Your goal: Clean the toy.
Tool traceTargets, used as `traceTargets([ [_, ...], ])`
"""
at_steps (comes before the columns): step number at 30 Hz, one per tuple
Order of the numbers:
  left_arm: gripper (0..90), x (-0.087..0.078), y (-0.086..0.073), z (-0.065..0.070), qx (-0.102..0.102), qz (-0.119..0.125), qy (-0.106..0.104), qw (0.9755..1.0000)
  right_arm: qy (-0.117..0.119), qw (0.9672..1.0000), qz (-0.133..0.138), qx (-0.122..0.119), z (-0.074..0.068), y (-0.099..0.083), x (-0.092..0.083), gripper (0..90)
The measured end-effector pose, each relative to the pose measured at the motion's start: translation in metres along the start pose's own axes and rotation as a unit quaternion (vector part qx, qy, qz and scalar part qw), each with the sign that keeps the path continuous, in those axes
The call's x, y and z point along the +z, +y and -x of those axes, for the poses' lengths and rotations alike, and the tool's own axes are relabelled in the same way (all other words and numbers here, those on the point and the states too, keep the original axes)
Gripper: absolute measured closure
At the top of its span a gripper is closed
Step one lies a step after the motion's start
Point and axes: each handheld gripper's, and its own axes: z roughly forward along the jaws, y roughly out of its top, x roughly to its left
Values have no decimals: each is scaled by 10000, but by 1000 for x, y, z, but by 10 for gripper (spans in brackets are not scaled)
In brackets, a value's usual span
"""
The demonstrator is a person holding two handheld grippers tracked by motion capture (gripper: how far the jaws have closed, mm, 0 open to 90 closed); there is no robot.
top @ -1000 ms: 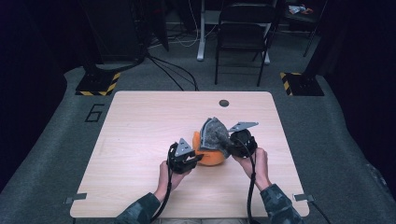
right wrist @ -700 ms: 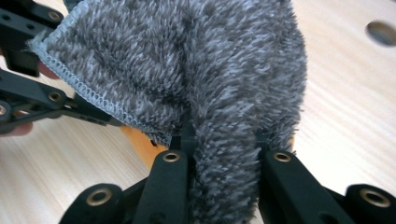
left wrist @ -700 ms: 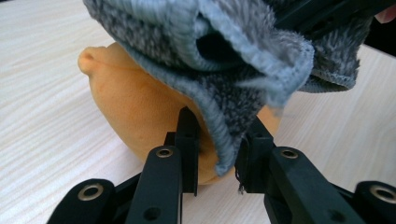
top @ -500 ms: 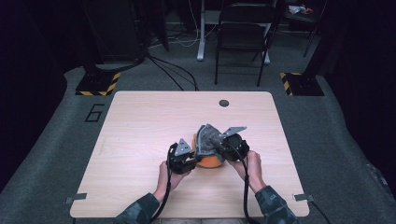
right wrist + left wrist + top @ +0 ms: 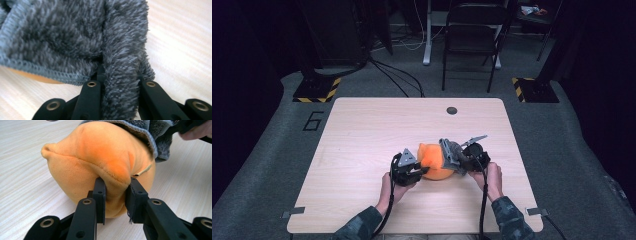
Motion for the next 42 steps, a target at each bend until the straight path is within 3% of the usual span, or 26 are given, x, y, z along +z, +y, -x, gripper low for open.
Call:
traceTargets([
  [4, 717, 0, 0, -1, 26, 8, -12, 10000, 22, 9999, -100, 75, 5, -1, 3, 773],
  [7, 716, 0, -1, -2, -24, 23, 10, 10000, 23, 10000, -38, 22, 6, 3, -6, 774],
  [9, 715, 0, -1, -3, -55, 20, 1, 10000, -35, 9999, 167, -25, 5, 6, -17, 774],
  [12, 715, 0, -1, -2, -13, 20, 19, 10000, 66, 9989, 464, -92, -2, 13, -34, 773],
  [17, 715, 1, 0, 1, 32, 26, 34, 10000, 243, 9948, 912, -371, -31, 25, -53, 773],
  [20, 715, 1, 0, 2, 87, 9, 58, 9999, 352, 9933, 905, -626, -51, 30, -50, 773],
  [24, 715, 1, -1, 1, 51, -55, 42, 10000, 213, 9930, 737, -902, -65, 30, -33, 773],
  [34, 715, 1, -1, 1, 51, -21, 18, 10000, 263, 9960, 557, -654, -41, 22, -29, 774],
  [42, 714, 2, -1, 0, 44, 2, -24, 10000, 159, 9992, 281, -252, -13, 10, -16, 774],
])
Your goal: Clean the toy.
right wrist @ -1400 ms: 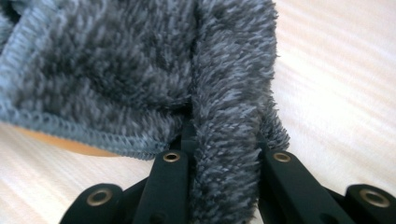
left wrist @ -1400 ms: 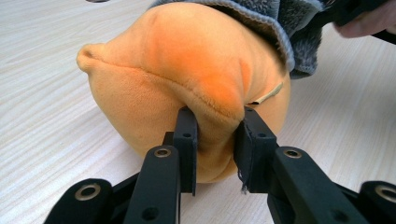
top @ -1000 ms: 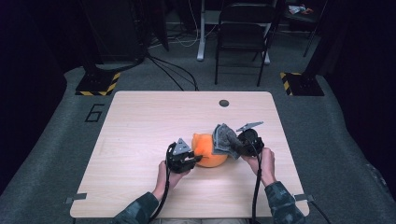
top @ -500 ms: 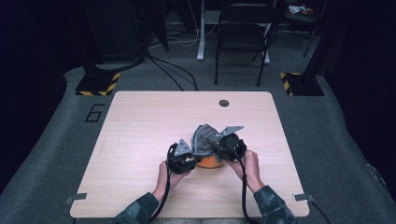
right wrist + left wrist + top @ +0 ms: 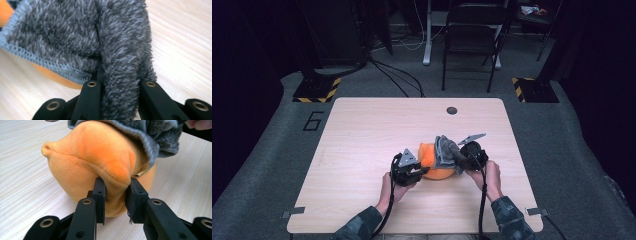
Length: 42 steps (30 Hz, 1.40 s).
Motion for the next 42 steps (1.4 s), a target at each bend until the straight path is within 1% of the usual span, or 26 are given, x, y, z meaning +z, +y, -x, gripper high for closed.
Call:
traceTargets([
  [1, 714, 0, 0, 0, 3, 4, -1, 10000, -1, 10000, -30, 25, 3, -2, 2, 774],
  [2, 714, 0, 0, 0, 1, 5, -2, 10000, -89, 9999, -74, 55, 4, -3, 5, 774],
  [4, 714, 0, 0, 0, 7, 8, -3, 10000, -30, 9998, -126, 175, 10, -6, 9, 774],
  [7, 714, 0, 0, 0, 30, 20, 4, 10000, -144, 9992, -293, 242, 13, -9, 15, 774],
  [10, 714, 0, 0, -1, 40, 25, 7, 10000, -251, 9986, -417, 215, 16, -12, 20, 774],
  [11, 714, 0, 0, -1, 31, 36, 21, 10000, -295, 9982, -467, 249, 16, -12, 21, 774],
  [12, 714, 0, -1, -1, 13, 51, 27, 10000, -374, 9980, -464, 204, 16, -13, 23, 774],
  [13, 713, 0, -1, -1, 14, 39, 19, 10000, -495, 9971, -546, 179, 15, -13, 24, 774],
  [14, 713, 0, -1, -1, 14, 37, 21, 10000, -551, 9965, -611, 172, 15, -13, 25, 774],
  [17, 713, 0, -1, -1, -4, 46, 22, 10000, -583, 9965, -587, 112, 15, -12, 22, 775],
  [19, 713, -1, -1, -3, -5, 38, 26, 10000, -524, 9972, -519, 144, 16, -9, 15, 778],
  [21, 711, 0, -1, -3, -45, 53, 20, 10000, -410, 9988, -229, 154, 16, -3, 0, 778],
  [23, 710, 0, -1, -2, -5, 54, 47, 10000, -239, 9995, 38, 184, 14, 3, -14, 778],
  [25, 710, 0, -1, -2, 20, 67, 62, 10000, -69, 9989, 420, 197, 6, 10, -31, 777],
  [26, 709, 0, -1, -2, 28, 73, 71, 9999, 44, 9987, 498, 131, 2, 12, -36, 777],
  [27, 709, 0, -1, -2, 26, 74, 69, 9999, 86, 9984, 554, 86, -4, 14, -38, 777],
  [28, 708, 0, -1, -3, 29, 65, 62, 10000, 103, 9984, 562, 40, -10, 16, -38, 777],
  [29, 707, 0, -1, -3, 31, 66, 66, 10000, 172, 9987, 469, -24, -14, 17, -35, 777],
  [31, 700, 0, -1, -3, 49, 62, 46, 10000, 182, 9993, 262, -174, -21, 16, -21, 777],
  [32, 689, 0, -2, -2, 37, 45, 36, 10000, 122, 9995, 144, -240, -23, 15, -13, 777],
  [33, 671, 0, -2, -3, 92, 39, 56, 9999, 69, 9996, 129, -246, -24, 13, -6, 778],
  [34, 648, 0, -3, -3, 3, 56, 39, 10000, 75, 9996, 134, -233, -24, 12, -3, 778],
  [35, 610, 0, -3, -3, -34, 94, 33, 9999, 49, 9996, 153, -242, -23, 12, -3, 778],
  [36, 563, 0, -2, -2, -18, 93, 79, 9999, 35, 9996, 142, -240, -23, 13, -3, 778],
  [39, 462, -2, -3, 1, 104, 7, 179, 9998, 40, 9997, 144, -185, -21, 12, -3, 778],
  [42, 396, 0, -6, 6, 402, -128, 371, 9984, 76, 9997, 162, -182, -19, 12, -3, 777],
])
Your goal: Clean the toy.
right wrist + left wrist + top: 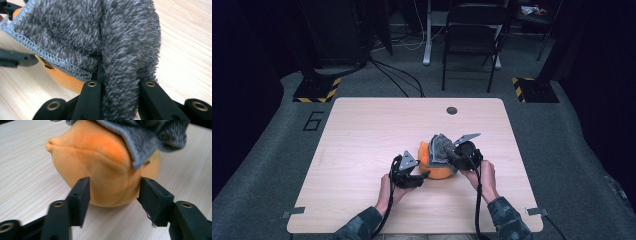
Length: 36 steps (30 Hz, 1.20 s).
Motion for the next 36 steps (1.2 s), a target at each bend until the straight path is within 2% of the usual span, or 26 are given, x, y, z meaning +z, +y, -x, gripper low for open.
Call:
traceTargets([
  [3, 386, 6, -1, 2, 56, -46, 44, 10000, 7, 10000, 1, 5, 1, 0, 0, 778],
  [5, 427, 10, -2, 4, 63, -45, 88, 9999, -14, 10000, -4, 5, 0, 0, 1, 777],
  [11, 654, 11, -3, 6, 144, 14, 191, 9997, 42, 10000, 26, 53, 1, -1, 1, 777],
  [15, 741, 9, -1, 4, 81, 36, 150, 9998, 29, 10000, 63, 50, 1, 0, 0, 777],
  [23, 773, 1, 7, 1, -182, 69, -51, 9998, 55, 9996, 233, 143, 3, 4, -13, 777],
  [26, 773, -5, 11, 0, -326, 93, -116, 9994, 56, 9992, 397, 56, -4, 9, -25, 777],
  [29, 772, -10, 14, 3, -344, 114, -144, 9992, 218, 9983, 542, -30, -15, 15, -37, 777],
  [30, 772, -11, 14, 4, -401, 103, -227, 9989, 231, 9980, 586, -88, -19, 17, -38, 777],
  [32, 772, -12, 15, 5, -409, 88, -247, 9988, 258, 9979, 551, -243, -31, 20, -38, 776],
  [36, 769, -8, 12, 6, -463, 40, -247, 9986, 109, 9983, 363, -435, -39, 18, -21, 776],
])
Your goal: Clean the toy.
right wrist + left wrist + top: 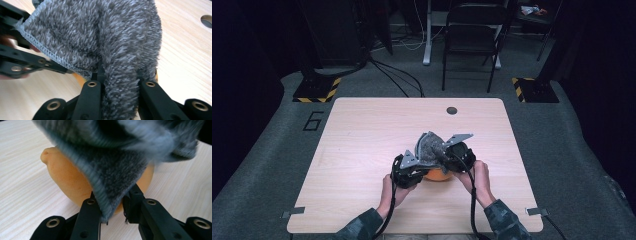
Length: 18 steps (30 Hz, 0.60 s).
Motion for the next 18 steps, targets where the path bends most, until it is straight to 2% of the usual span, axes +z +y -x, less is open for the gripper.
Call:
traceTargets([
  [5, 765, 3, -2, -5, -35, 14, -33, 10000, -50, 9999, -74, 49, 8, -4, 6, 777],
  [6, 763, 3, -2, -5, -27, -2, -41, 10000, -38, 9999, -87, 118, 10, -6, 7, 777],
  [18, 755, 5, -4, -10, -52, 14, -73, 10000, -75, 9972, -569, 478, 42, -28, 15, 776],
])
